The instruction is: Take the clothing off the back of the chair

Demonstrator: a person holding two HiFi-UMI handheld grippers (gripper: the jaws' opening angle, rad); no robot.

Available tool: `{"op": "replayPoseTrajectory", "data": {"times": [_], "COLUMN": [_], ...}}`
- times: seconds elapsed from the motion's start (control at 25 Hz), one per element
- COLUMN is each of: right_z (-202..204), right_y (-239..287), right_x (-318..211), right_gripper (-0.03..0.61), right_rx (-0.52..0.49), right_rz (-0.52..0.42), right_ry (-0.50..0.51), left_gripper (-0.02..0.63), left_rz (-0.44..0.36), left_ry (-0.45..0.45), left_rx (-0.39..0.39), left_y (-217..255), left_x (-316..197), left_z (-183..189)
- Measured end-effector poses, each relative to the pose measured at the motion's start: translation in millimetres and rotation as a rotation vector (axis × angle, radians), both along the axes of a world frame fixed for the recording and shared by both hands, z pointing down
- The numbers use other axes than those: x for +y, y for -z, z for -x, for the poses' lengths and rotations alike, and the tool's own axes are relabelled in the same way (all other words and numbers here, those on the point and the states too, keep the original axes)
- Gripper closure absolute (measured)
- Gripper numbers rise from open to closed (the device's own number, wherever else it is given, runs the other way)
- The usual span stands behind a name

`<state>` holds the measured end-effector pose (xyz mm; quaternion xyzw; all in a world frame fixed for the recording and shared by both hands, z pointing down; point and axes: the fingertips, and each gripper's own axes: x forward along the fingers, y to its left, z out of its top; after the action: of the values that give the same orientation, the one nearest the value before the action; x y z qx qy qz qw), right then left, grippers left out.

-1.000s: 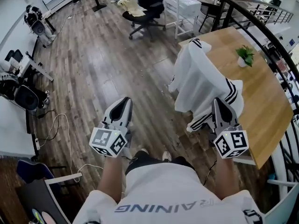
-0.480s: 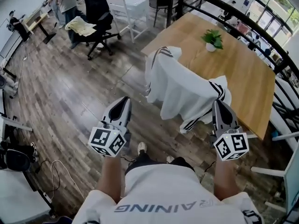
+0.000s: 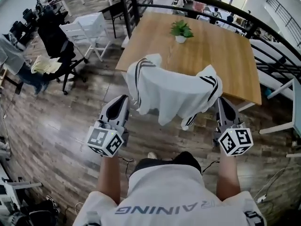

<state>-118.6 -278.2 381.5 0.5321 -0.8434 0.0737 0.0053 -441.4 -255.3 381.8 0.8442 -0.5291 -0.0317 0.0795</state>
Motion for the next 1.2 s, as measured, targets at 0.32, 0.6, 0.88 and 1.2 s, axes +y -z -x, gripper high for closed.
{"op": "replayPoseTrajectory", "data": {"times": [0.32,0.6,0.88,1.2], "right_z": [-20.4,-31.2,-27.7,-20.6], "right_y": [-27.1,-45.0,-70.6,-84.8], "right_x": [-3.0,-30.6,-67.3,-95.3], "right_gripper": [0.554,0.491,0.409,0.383], "right_rx": [0.027,0.064,0.126,0.174], "right_rz": [0.099,0.167,0.233,0.242], "right_ry": [-0.084,-0.076,-0.006,0.051], "left_gripper": [0.561,0.523,0.434,0.362], "left_rz": [0.077,0.17,0.152,0.13], "left_ry": [-0.073,-0.128,-0.219,-0.396], "left_rx": [-0.036,-0.103,-0.201,-0.221], "left_y": [-25.7,-53.8,-77.3,-91.3], "left_x": [-50.0,-95.9,-142.9,-163.1], "left_z": [-1.2,1.5,0.7,-17.7]}}
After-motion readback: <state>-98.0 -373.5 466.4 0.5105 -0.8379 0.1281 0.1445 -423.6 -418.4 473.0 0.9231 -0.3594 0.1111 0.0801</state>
